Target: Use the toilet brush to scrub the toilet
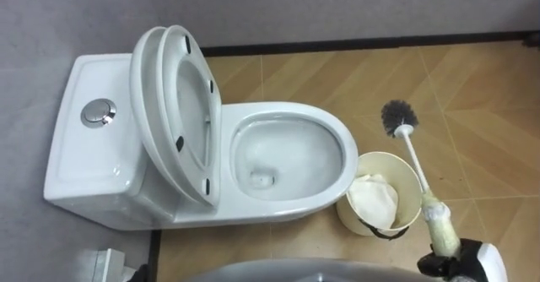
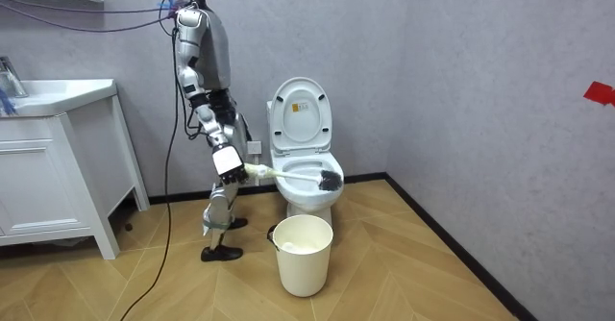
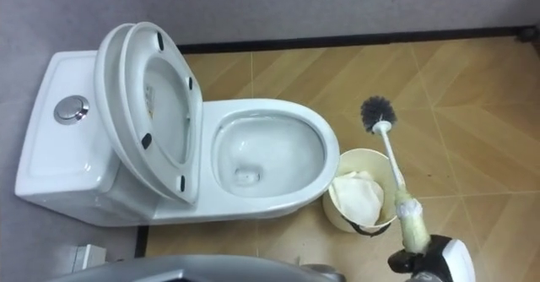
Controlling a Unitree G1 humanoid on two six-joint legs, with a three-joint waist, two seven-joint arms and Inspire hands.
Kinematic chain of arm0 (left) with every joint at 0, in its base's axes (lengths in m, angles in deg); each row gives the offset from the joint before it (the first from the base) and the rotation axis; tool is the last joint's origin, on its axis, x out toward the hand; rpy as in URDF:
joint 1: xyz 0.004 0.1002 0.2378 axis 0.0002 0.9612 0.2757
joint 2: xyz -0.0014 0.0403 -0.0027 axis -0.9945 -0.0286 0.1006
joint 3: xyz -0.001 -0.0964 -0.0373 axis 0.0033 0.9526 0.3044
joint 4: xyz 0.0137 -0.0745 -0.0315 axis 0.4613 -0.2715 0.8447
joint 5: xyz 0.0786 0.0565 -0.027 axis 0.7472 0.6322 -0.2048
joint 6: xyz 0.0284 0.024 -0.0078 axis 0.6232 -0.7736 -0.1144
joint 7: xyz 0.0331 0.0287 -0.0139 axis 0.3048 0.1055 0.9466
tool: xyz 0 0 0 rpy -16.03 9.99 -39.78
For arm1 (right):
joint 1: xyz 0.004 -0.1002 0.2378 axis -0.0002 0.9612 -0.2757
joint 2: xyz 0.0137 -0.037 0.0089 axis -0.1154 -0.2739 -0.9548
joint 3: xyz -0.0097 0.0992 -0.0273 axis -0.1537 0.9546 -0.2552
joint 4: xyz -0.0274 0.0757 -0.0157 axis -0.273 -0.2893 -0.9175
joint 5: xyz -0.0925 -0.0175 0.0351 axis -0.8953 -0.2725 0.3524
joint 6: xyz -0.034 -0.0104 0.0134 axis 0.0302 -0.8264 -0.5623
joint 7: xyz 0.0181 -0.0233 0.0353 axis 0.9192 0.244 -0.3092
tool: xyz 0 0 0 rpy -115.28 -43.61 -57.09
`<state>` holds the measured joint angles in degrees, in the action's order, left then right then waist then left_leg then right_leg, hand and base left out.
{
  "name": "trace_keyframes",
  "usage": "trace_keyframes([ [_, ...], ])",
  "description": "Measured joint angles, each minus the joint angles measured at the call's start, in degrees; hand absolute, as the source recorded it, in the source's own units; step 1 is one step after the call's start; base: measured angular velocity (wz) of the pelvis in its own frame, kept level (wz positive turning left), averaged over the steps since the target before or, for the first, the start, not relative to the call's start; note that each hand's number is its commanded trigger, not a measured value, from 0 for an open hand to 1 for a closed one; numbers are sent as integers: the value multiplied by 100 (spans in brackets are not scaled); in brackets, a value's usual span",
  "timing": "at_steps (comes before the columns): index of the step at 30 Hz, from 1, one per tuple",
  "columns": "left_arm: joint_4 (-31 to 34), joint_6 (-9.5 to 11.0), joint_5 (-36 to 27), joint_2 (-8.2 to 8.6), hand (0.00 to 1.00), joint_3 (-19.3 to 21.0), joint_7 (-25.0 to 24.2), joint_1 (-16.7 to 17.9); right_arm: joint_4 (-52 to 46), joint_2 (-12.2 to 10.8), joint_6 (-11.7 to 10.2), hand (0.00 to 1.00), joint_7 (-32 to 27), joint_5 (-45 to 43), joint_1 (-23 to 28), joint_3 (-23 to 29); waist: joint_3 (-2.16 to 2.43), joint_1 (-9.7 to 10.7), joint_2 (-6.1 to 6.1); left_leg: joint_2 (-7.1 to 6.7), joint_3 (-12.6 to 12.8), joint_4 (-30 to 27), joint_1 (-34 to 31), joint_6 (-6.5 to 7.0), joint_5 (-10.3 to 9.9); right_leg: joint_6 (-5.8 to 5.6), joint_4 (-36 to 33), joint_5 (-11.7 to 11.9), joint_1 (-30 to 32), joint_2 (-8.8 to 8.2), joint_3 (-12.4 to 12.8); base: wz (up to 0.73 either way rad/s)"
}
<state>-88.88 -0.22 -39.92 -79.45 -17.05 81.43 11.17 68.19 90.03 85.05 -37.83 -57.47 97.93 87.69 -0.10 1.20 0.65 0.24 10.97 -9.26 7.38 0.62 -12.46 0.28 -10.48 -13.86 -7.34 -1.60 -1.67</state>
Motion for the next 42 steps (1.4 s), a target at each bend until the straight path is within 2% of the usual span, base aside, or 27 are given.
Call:
trace_keyframes([
  [3, 0, 0, 2, 0, 0, 0, 0, 43, 26, -1, 0, 0, 25, 72, 11, 0, -7, 2, -5, 0, -9, 2, -3, 0, 0, -1, -10, 1, 3, 0, -8, 0],
  [12, 11, -24, 1, 2, 0, -2, 0, 52, 181, -9, 5, 0, 109, 196, 8, -2, 18, 11, 29, -6, -22, -21, -20, -1, 1, 2, -5, 3, -13, -3, -26, 0],
  [18, 8, -107, 2, 4, 0, -4, -5, 56, 370, -14, 53, 0, 178, 187, 51, 11, 19, 38, 32, -4, -26, -39, -14, -1, 1, 3, -5, 3, -20, -4, -29, 0],
  [29, 2, -131, 6, 4, 0, -3, -63, 127, 470, -13, 190, 0, 299, 187, 85, 12, 16, 23, 40, -3, -27, -51, 4, 0, 2, -5, -12, 6, -22, -2, -1, 0],
  [36, 3, -178, 0, 3, 0, 22, -151, 111, 790, -13, 317, 0, 709, 201, 46, 12, 22, 13, 93, -3, -26, -49, 8, 0, 2, -6, -4, 7, -22, -4, 0, 0],
  [38, -5, -228, 1, 4, 0, 27, -161, 95, 878, -18, 421, 0, 937, 204, 26, -20, 34, 7, 114, -4, -28, -49, 13, 0, 2, -5, -6, 7, -22, -6, -3, 0],
  [42, -132, -334, 14, 5, 0, 22, -241, 37, 1084, -18, 655, 0, 1583, 202, -6, -121, 27, 27, 119, -7, -35, -49, 18, 0, 2, -5, -10, 7, -37, -14, -18, 1],
])
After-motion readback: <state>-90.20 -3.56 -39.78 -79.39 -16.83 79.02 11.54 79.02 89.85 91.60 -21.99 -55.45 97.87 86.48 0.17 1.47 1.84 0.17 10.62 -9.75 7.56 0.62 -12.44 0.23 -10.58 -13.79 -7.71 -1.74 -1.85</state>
